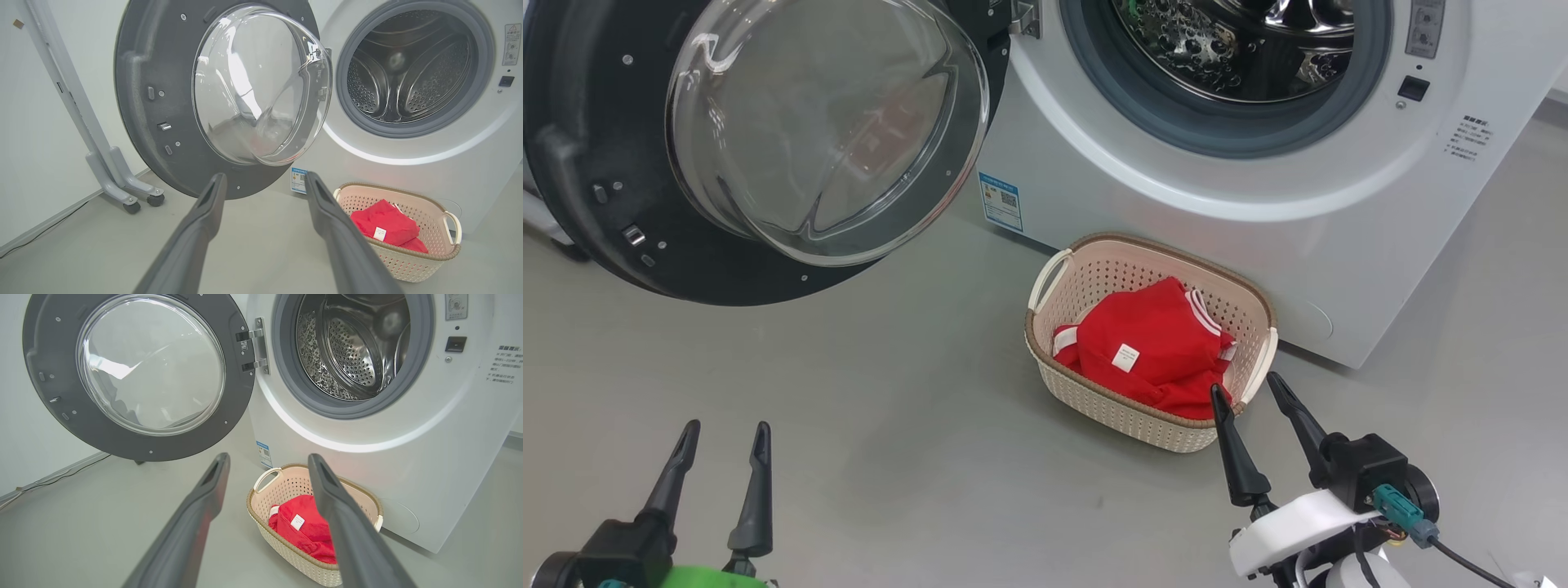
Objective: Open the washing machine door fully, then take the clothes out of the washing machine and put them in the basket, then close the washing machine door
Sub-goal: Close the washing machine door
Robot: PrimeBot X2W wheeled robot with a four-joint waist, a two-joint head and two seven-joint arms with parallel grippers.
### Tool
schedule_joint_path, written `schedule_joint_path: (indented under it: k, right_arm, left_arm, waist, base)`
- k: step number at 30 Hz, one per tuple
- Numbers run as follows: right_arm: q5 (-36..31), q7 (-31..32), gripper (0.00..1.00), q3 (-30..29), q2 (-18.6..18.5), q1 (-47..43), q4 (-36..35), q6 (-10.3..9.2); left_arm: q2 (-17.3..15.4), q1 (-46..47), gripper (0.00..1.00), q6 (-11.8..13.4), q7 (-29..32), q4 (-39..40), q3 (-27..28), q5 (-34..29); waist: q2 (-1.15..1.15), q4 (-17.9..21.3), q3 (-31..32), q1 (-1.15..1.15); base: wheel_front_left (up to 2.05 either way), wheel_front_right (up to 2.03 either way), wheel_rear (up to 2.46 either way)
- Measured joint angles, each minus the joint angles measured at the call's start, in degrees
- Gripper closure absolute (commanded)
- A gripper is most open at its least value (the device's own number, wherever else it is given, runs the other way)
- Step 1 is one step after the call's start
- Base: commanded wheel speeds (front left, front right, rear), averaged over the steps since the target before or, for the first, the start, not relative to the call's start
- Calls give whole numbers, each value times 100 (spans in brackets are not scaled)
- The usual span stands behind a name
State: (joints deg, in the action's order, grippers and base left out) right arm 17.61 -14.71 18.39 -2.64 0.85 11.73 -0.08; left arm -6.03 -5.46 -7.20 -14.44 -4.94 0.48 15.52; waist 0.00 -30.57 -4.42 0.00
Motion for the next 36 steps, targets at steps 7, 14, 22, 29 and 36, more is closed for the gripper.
schedule_joint_path:
  k: [7,14,22,29,36]
  right_arm:
    - [32,0,0,52,-1,65,74,1]
    - [43,0,0,148,-7,183,145,2]
    - [43,0,0,196,-18,326,267,53]
    - [43,0,0,210,-18,349,359,54]
    - [44,0,0,205,-19,367,402,58]
  left_arm:
    - [36,-32,0,0,0,66,113,-53]
    - [115,-52,0,0,0,171,234,-92]
    - [175,-71,0,0,0,181,331,-100]
    - [198,-76,0,0,0,186,372,-102]
    - [213,-99,0,0,0,185,387,-127]
  waist:
    - [0,-15,-9,0]
    - [0,-38,-105,0]
    - [0,-67,-181,0]
    - [0,-69,-178,0]
    - [0,-57,-132,0]
  base:
    - [0,0,0]
    - [0,0,0]
    - [0,0,0]
    - [0,0,0]
    - [0,0,0]
